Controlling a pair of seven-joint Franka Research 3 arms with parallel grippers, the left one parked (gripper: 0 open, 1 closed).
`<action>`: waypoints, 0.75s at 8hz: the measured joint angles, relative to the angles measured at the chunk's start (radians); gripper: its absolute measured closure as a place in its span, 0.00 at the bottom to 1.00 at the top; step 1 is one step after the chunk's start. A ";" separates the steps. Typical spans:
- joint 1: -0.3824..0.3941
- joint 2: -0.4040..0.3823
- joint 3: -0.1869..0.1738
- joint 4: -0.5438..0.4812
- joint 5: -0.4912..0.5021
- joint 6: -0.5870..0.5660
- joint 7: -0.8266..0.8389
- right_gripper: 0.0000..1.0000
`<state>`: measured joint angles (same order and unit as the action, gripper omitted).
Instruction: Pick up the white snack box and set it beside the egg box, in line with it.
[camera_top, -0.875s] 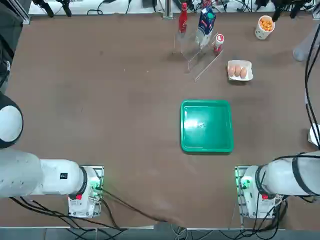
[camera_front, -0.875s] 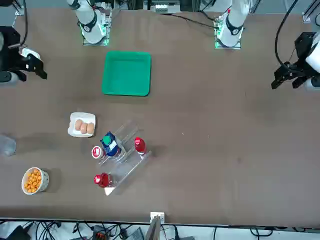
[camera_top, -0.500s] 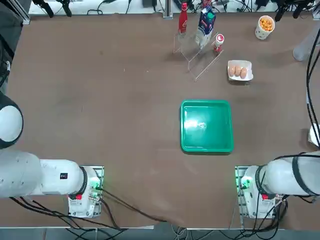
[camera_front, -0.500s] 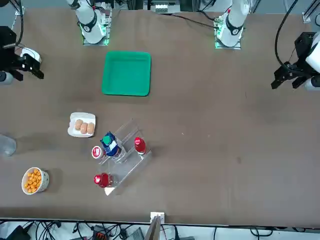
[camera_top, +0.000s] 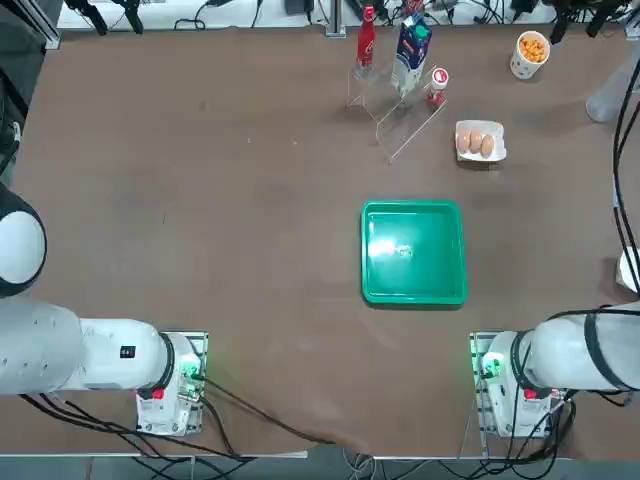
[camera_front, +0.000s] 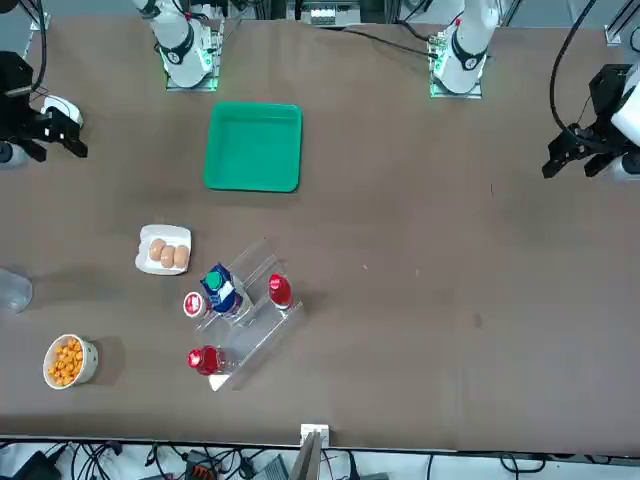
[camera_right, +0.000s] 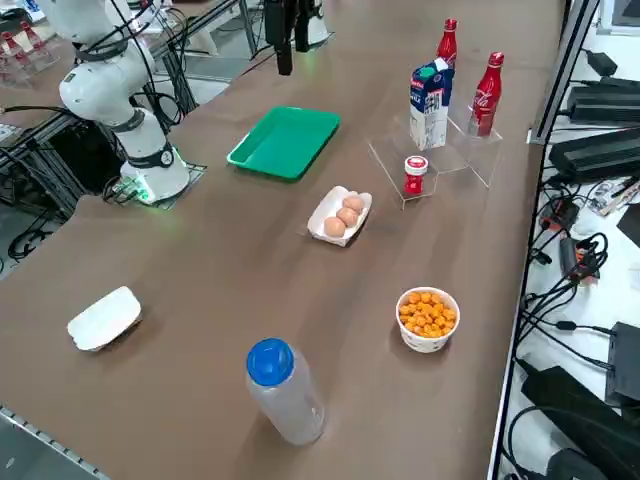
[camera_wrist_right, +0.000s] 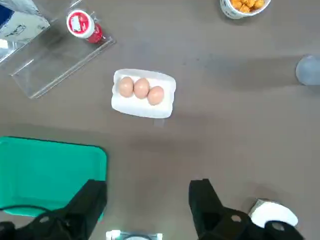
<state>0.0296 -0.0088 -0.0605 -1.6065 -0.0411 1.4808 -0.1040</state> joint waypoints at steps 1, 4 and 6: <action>-0.036 0.000 -0.005 0.000 -0.005 -0.085 0.001 0.00; -0.264 0.034 -0.019 -0.041 -0.023 -0.292 -0.013 0.00; -0.413 0.094 -0.023 -0.188 -0.086 -0.194 -0.014 0.00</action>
<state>-0.3834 0.0853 -0.0839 -1.7941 -0.1275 1.2871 -0.1180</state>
